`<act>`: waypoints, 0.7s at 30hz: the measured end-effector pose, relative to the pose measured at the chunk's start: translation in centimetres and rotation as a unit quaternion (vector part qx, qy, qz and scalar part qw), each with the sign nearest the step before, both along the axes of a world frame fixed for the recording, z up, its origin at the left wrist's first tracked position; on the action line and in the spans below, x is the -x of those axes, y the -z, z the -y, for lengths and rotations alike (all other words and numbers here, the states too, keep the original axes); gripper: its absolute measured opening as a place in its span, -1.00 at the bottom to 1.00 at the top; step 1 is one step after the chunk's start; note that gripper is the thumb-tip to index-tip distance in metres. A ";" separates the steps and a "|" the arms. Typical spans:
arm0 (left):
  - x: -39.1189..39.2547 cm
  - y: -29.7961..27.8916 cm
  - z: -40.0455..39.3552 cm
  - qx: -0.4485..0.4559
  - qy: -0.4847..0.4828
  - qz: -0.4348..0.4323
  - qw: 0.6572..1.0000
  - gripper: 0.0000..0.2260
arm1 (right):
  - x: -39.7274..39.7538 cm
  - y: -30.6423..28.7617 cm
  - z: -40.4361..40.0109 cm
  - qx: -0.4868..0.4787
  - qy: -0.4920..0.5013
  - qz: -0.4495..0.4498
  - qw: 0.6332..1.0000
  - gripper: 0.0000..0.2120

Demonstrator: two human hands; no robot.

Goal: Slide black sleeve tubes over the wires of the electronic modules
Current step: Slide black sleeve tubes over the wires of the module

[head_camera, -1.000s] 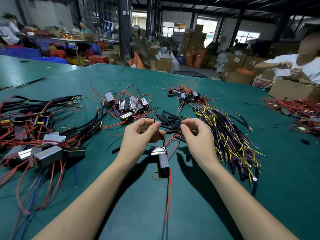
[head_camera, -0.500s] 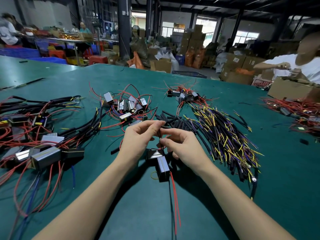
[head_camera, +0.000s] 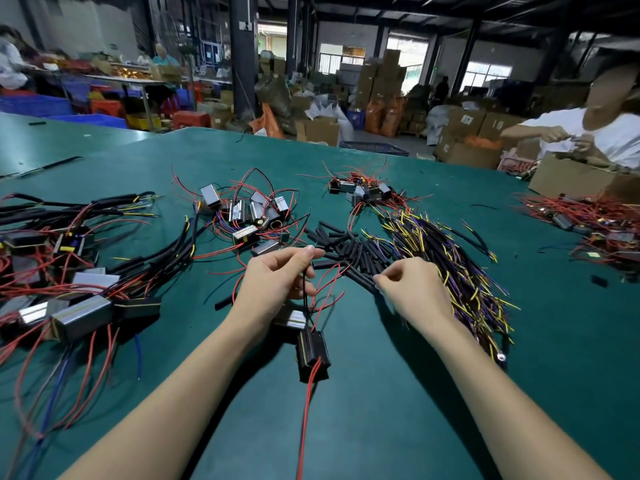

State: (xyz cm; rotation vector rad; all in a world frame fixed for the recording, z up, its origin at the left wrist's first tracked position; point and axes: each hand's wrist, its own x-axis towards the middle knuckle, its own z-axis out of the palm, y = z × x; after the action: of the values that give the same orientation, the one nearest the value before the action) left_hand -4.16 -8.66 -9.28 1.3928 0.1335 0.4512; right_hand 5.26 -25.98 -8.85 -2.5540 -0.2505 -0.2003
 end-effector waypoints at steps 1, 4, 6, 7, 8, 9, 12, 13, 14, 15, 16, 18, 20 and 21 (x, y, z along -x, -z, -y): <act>0.0 0.0 0.0 -0.001 0.004 -0.004 1.000 -0.84 | 0.1 0.2 -0.4 0.011 -0.004 -0.002 1.000 -0.82; -0.1 0.1 0.0 -0.002 0.008 -0.011 1.000 -0.84 | 0.2 0.5 -1.1 0.050 -0.015 0.009 0.999 -0.81; -0.2 0.1 0.1 -0.003 0.005 -0.010 1.000 -0.83 | 0.2 0.6 -1.2 0.062 -0.024 0.023 0.997 -0.82; -0.2 0.1 0.2 -0.004 0.003 -0.009 1.000 -0.84 | 0.2 0.6 -1.2 0.067 -0.028 0.031 0.997 -0.83; -0.2 0.1 0.2 -0.010 -0.001 -0.008 1.000 -0.84 | 0.3 0.6 -1.3 0.075 -0.031 0.040 0.996 -0.83; -0.2 0.1 0.2 -0.017 -0.005 -0.008 1.000 -0.85 | 0.3 0.7 -1.3 0.083 -0.033 0.051 0.995 -0.83; -0.1 0.2 0.0 -0.036 -0.014 -0.006 0.999 -0.85 | 0.2 0.8 -1.3 0.061 -0.042 0.069 0.995 -0.85; -0.1 0.2 0.0 -0.040 -0.016 -0.005 0.999 -0.85 | 0.1 0.9 -1.3 0.035 -0.052 0.067 0.996 -0.86; -0.2 0.3 -0.1 -0.041 -0.018 -0.002 0.999 -0.86 | 0.0 0.9 -1.2 0.002 -0.066 0.062 0.996 -0.86; -0.2 0.3 -0.1 -0.036 -0.021 0.004 0.999 -0.87 | -0.2 0.9 -1.1 -0.035 -0.081 0.058 0.994 -0.86; -0.2 0.3 -0.1 -0.025 -0.024 0.011 0.999 -0.89 | -0.5 0.9 -1.0 -0.075 -0.091 0.054 0.992 -0.85; -0.3 0.3 -0.1 -0.003 -0.030 0.024 0.999 -0.92 | -0.8 0.5 -0.9 -0.166 -0.091 0.031 0.981 -0.84; -0.3 0.3 -0.1 0.002 -0.031 0.030 0.999 -0.96 | -0.6 -0.1 -0.9 -0.307 -0.097 -0.038 0.946 -0.84; -0.2 0.3 -0.1 -0.001 -0.029 0.033 0.999 -0.97 | -0.4 -0.5 -0.9 -0.379 -0.110 -0.079 0.915 -0.85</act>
State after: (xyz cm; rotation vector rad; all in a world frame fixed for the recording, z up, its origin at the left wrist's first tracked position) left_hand -3.93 -8.53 -9.53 1.3770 0.1202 0.5460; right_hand 5.69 -25.03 -8.36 -1.7415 -0.3195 0.0041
